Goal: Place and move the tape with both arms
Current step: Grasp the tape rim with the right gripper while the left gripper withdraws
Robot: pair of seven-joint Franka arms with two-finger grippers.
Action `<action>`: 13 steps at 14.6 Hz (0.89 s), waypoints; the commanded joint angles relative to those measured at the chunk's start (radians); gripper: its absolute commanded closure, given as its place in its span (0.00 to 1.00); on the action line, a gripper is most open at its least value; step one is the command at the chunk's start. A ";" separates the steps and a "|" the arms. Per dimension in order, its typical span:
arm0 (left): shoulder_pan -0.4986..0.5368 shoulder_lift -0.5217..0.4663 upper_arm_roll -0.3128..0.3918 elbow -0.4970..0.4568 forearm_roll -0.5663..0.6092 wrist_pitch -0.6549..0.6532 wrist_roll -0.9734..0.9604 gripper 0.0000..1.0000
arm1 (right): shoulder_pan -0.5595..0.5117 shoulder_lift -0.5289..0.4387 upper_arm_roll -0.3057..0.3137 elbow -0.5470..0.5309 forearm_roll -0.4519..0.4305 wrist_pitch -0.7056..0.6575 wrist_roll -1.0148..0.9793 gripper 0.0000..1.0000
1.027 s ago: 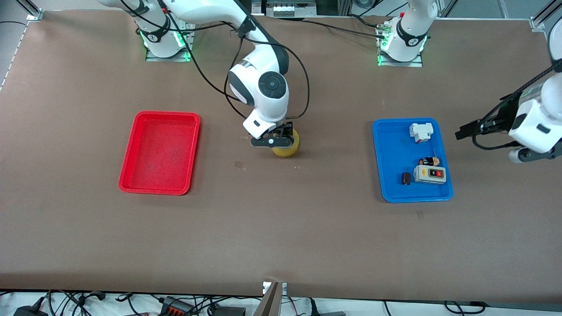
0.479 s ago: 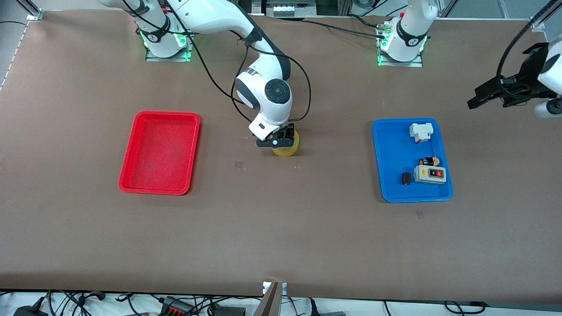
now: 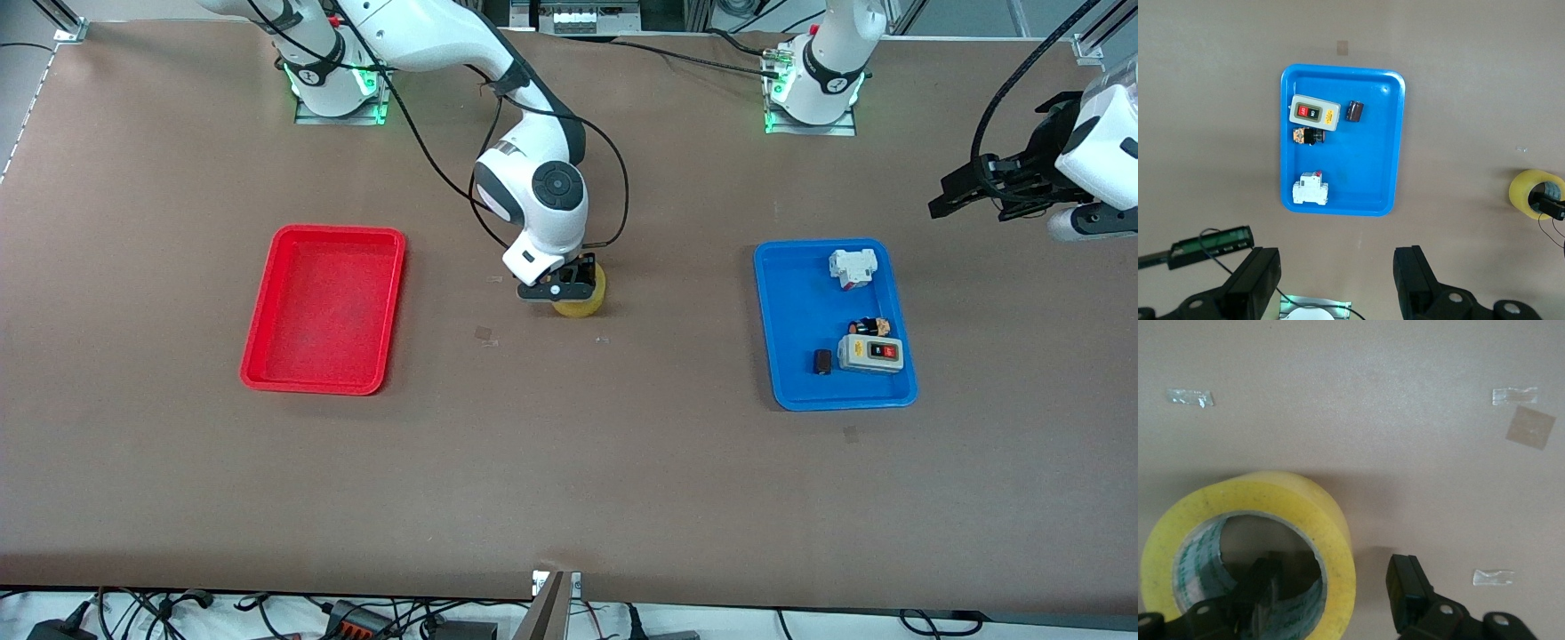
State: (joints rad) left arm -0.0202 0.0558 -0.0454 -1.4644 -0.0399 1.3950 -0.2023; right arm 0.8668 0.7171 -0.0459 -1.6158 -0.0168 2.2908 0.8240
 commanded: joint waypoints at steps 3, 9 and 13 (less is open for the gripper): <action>-0.007 -0.019 0.004 -0.036 -0.011 0.056 0.024 0.00 | 0.011 0.016 -0.008 -0.009 0.001 0.055 0.020 0.86; -0.001 -0.103 0.002 -0.165 -0.005 0.164 0.024 0.00 | -0.005 -0.079 -0.015 -0.007 0.003 -0.022 0.021 0.95; 0.003 -0.105 0.002 -0.163 -0.006 0.157 0.024 0.00 | -0.115 -0.232 -0.019 -0.076 0.003 -0.126 -0.017 0.98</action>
State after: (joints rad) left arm -0.0222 -0.0189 -0.0452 -1.5952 -0.0400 1.5343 -0.2017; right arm 0.8239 0.6031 -0.0762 -1.6079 -0.0168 2.1965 0.8290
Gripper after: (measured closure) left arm 0.000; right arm 0.762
